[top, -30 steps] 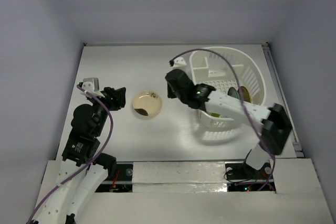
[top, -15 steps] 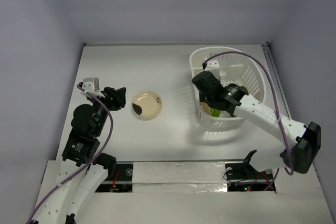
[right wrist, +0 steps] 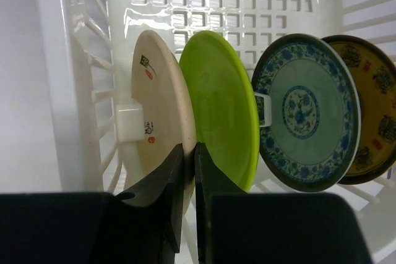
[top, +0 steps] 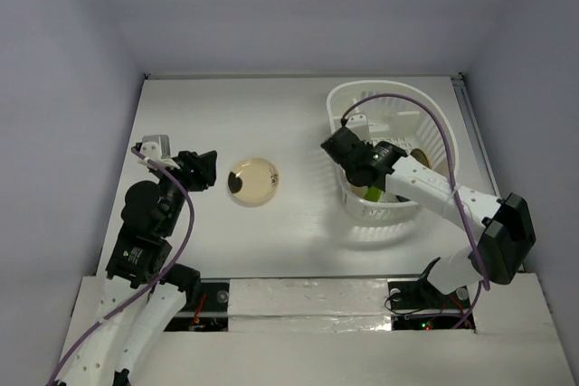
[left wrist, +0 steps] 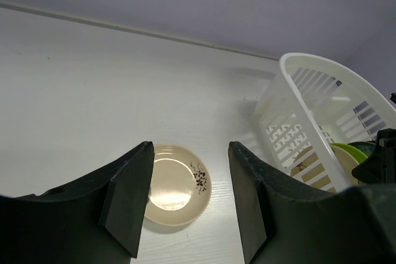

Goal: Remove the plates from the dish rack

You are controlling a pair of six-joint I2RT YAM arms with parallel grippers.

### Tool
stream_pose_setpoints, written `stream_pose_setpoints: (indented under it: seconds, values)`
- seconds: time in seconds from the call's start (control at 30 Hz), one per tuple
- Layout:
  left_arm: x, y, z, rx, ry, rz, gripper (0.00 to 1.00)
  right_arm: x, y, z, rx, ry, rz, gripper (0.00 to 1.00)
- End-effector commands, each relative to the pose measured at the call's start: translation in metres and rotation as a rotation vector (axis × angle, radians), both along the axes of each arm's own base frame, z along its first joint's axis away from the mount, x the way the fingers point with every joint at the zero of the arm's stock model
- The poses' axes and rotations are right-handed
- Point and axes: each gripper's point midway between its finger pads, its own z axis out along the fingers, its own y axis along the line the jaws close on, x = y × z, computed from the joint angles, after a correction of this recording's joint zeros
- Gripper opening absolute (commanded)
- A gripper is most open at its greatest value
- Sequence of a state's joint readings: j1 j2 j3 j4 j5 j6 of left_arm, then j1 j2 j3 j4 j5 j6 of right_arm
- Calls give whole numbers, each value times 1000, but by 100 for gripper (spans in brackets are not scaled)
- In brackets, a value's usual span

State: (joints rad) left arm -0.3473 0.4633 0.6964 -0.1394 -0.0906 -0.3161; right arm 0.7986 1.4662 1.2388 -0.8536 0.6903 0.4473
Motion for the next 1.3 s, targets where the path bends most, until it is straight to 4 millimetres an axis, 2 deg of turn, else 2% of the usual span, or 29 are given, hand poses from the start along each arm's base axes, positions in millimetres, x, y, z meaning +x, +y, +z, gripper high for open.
stream_pose_setpoints:
  seconds: [0.0,0.1,0.33,0.53,0.73,0.83,0.97,1.1,1.17,1.2,1.27]
  values:
    - [-4,-1,25,-32,-75,-12,48,5,-6,11,-48,-16,-5,8]
    - [-4,-2,25,-33,-77,-13,48,8,-10,18,-92,-20,-9,0]
    - [-7,-1,28,-35,-87,-15,48,16,-16,36,-158,-51,-30,0]
    - [-7,-1,28,-37,-90,-15,48,21,-11,52,-169,-98,-35,0]
    - [-7,-1,28,-37,-90,-18,48,26,-10,53,-224,-110,-49,0]
    - [-7,-1,28,-36,-90,-18,48,27,-10,60,-239,-134,-59,0]
    - [-6,-2,27,-35,-84,-18,48,25,-18,87,-222,-193,-89,0]
    - [-5,-2,26,-33,-83,-19,48,19,-30,124,-177,-271,-130,0]
    - [-6,-2,27,-35,-84,-18,48,14,-41,150,-152,-322,-163,0]
    - [-6,-2,27,-35,-84,-18,48,12,-45,153,-159,-327,-170,0]
    - [-5,-2,27,-34,-84,-19,48,8,-52,174,-131,-367,-193,0]
